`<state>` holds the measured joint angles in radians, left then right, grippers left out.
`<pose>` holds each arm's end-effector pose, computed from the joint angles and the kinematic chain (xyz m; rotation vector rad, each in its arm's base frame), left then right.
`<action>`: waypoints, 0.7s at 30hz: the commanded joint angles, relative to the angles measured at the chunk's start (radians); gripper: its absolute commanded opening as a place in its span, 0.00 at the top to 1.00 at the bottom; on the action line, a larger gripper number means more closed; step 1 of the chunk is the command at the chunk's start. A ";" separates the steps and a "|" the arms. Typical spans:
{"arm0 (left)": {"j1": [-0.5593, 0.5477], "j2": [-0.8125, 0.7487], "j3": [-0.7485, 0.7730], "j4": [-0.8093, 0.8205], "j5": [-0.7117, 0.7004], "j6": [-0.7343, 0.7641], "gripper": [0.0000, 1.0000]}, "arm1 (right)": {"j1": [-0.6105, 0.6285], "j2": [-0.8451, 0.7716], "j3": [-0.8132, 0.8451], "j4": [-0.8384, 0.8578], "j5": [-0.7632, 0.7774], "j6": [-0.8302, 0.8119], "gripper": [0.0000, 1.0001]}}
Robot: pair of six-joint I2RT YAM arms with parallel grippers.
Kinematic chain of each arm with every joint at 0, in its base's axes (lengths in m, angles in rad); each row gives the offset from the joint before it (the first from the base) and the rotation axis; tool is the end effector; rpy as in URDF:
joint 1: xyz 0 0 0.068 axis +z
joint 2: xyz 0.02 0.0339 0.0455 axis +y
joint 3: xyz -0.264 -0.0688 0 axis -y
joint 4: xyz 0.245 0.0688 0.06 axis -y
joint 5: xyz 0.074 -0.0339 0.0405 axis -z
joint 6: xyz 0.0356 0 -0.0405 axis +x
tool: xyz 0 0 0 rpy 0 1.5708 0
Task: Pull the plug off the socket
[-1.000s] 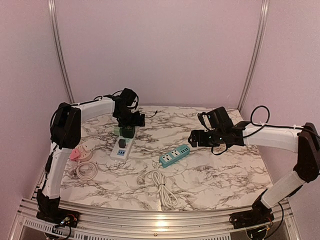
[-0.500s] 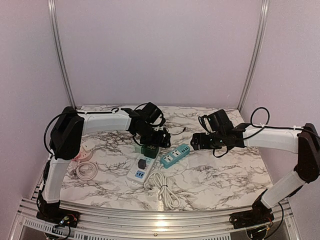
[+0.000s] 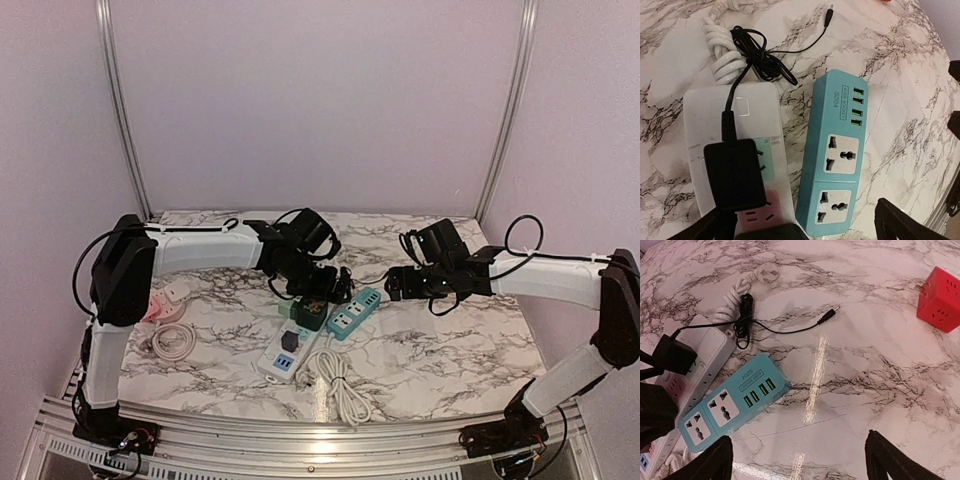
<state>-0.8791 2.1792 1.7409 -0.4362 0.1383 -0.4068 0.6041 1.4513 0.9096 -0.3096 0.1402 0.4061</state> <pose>0.3077 -0.3792 0.1967 0.6655 2.4887 -0.7031 0.2509 0.1671 0.2185 -0.1764 2.4258 0.2931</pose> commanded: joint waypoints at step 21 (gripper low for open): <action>0.001 -0.375 -0.373 0.135 -0.028 -0.052 0.77 | 0.099 0.277 0.365 -0.070 -0.071 -0.165 0.14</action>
<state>-0.8673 1.8534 1.4036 -0.3721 0.0513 -0.4316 0.6769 1.6703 1.1877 -0.3408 0.0780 0.2794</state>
